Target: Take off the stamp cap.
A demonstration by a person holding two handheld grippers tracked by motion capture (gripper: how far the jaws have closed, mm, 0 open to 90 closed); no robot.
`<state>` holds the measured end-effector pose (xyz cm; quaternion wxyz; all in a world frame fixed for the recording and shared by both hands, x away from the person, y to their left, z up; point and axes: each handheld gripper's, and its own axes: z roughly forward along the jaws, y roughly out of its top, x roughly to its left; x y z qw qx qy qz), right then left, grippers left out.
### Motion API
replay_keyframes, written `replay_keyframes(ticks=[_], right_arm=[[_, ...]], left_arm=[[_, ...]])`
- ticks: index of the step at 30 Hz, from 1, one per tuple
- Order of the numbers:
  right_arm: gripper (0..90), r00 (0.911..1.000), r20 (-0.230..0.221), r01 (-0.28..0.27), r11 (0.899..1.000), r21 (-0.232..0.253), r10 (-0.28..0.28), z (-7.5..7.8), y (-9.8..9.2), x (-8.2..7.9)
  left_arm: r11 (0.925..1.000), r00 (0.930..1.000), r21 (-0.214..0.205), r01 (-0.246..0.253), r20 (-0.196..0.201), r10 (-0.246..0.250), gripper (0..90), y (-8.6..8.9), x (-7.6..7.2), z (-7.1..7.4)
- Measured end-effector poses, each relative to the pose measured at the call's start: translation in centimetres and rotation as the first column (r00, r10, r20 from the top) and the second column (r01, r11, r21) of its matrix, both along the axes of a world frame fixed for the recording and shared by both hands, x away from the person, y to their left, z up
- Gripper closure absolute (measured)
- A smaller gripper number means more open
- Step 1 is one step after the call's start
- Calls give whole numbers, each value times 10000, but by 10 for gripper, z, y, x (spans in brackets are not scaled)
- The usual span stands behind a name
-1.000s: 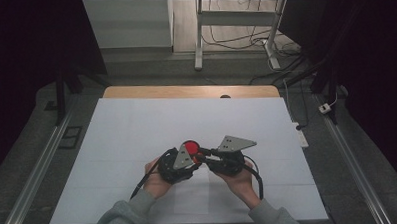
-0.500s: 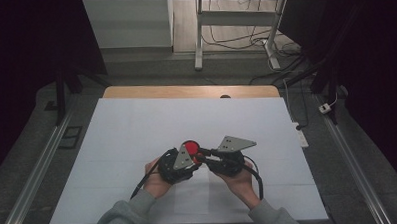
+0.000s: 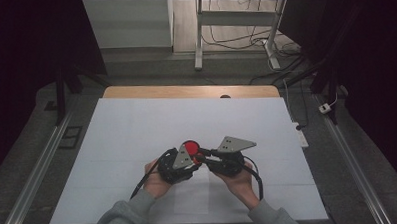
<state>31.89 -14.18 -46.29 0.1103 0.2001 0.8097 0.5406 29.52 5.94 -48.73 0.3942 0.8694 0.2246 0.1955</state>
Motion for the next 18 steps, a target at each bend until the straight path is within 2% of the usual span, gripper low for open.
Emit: replay_keyframes(ticks=[4,9,18], right_arm=[[732,10000,-48,-25,10000,-30,25,0,0,0],[733,10000,-57,-34,10000,-29,34,0,0,0],[733,10000,-93,-9,10000,11,9,-1,0,0]], left_arm=[[9993,9997,372,-9,263,-1,653,-1,-2,1],[9988,9993,498,-18,380,-1,653,-2,-2,1],[9988,9993,485,9,362,-27,654,-1,-2,1]])
